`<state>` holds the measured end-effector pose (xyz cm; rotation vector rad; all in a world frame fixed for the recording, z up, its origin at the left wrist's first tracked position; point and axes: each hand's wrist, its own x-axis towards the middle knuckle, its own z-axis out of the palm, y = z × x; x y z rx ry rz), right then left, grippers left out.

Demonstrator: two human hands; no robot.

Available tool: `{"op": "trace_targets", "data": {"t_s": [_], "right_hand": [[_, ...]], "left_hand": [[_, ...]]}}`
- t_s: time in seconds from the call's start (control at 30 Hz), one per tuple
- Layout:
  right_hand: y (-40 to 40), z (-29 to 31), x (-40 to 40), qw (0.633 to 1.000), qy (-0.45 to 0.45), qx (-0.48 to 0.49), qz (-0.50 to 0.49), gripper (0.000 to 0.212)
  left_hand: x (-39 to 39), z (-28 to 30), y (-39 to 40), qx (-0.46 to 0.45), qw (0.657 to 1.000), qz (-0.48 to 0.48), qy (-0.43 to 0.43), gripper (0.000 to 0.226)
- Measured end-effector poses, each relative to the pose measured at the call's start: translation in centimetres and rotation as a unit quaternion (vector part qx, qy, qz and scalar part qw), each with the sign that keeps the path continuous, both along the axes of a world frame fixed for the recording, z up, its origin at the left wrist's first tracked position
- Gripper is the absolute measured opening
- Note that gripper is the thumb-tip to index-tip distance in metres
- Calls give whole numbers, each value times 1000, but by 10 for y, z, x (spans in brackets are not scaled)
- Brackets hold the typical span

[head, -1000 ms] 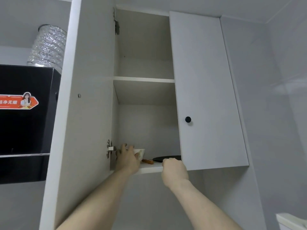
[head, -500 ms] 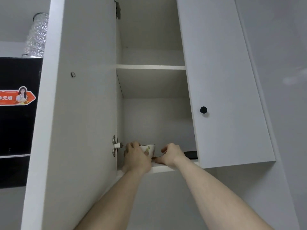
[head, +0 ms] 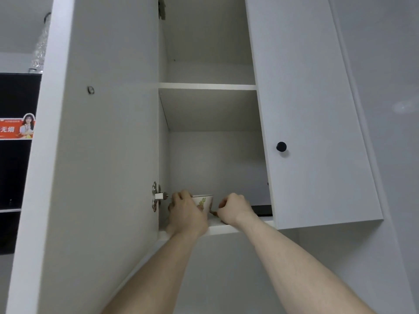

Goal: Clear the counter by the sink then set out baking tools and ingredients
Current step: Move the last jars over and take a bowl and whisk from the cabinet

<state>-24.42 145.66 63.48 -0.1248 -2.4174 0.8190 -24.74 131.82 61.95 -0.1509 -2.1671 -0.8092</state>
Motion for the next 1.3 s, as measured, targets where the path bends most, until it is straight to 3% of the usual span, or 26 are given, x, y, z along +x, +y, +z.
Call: {"op": "trace_targets", "data": {"t_s": [0.2, 0.57, 0.87, 1.0, 1.17, 1.3], "right_hand": [[-2, 0, -2, 998, -58, 16, -10, 21], [-2, -2, 3, 999, -32, 6, -41, 27], [0, -3, 22, 997, 46, -26, -58, 35], [-1, -11, 47, 989, 102, -80, -73, 37], [2, -10, 90, 960, 170, -219, -45, 34], [14, -7, 115, 934, 209, -288, -29, 28]], "left_hand": [[4, -1, 0, -4, 1000, 4, 3, 35], [6, -1, 2, 10, 1000, 10, 20, 35], [3, -5, 2, 32, 995, 6, 91, 28], [11, -7, 2, 31, 992, -4, 121, 24], [28, -7, -2, 73, 974, -91, 196, 23], [60, -1, 6, 80, 970, -121, 196, 23]]}}
